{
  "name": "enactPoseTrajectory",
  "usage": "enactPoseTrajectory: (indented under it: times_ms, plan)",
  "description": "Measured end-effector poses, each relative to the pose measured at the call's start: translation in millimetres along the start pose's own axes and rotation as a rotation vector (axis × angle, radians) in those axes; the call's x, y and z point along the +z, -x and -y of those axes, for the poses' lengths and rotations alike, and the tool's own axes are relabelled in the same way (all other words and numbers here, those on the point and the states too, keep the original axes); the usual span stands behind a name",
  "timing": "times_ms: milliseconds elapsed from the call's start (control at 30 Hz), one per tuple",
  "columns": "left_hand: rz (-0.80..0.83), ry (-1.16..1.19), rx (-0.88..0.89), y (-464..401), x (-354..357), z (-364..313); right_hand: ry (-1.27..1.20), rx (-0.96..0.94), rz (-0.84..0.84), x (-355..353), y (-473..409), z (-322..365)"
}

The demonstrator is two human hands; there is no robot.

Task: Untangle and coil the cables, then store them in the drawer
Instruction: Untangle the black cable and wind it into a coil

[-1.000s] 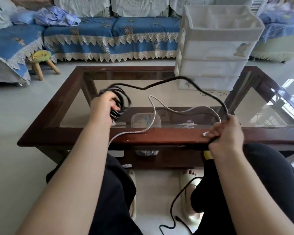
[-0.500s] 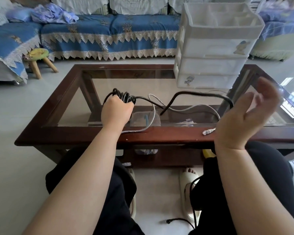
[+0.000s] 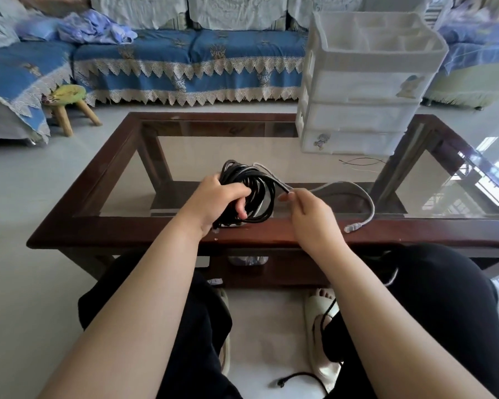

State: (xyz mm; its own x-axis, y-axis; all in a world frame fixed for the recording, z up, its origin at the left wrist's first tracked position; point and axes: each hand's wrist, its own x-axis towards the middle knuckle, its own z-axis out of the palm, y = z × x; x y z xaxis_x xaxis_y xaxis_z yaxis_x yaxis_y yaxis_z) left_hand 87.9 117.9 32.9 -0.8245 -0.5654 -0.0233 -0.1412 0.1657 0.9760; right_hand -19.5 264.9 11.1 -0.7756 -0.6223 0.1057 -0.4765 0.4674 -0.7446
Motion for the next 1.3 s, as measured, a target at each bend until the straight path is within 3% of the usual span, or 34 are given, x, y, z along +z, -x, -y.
enactPoseTrajectory:
  times_ms: [167,233,333,433,533,667,767,867,933,1133,1300]
  plan:
    - [0.228,0.126,-0.033,6.5,4.5,-0.3,-0.115,-0.056,-0.16,-4.3,-10.9,12.2]
    - [0.327,0.22,-0.014,7.7,11.6,1.9,-0.172,0.018,-0.115,-5.6,-22.0,13.2]
    - [0.361,0.384,0.003,6.5,14.8,3.1,-0.479,0.174,0.082,-1.2,-29.9,9.7]
    - [0.268,0.543,-0.035,5.1,16.3,0.2,-0.472,0.234,0.165,13.3,-27.6,6.9]
    - [0.114,0.67,-0.055,1.1,13.5,-3.9,-0.34,0.161,0.154,26.4,-18.0,10.3]
    - [-0.199,0.907,-0.139,-6.9,-6.1,-6.0,0.243,-0.032,0.222,30.5,10.1,6.7]
    - [-0.426,0.758,-0.278,-14.0,-11.0,-6.5,0.39,-0.234,0.224,23.3,25.1,9.6]
    - [-0.572,0.51,-0.394,-20.3,-10.4,-6.0,0.445,-0.254,0.429,20.6,29.4,13.0]
    - [-0.614,0.437,-0.391,-20.4,-10.6,-5.3,0.503,-0.275,0.463,16.8,33.7,14.6]
    - [-0.503,0.147,-0.131,-5.9,9.2,-3.8,0.556,-0.59,0.242,-5.3,42.5,42.9]
    - [-0.296,0.343,-0.237,9.5,44.1,-13.9,0.497,-0.718,0.19,-20.4,21.1,58.6]
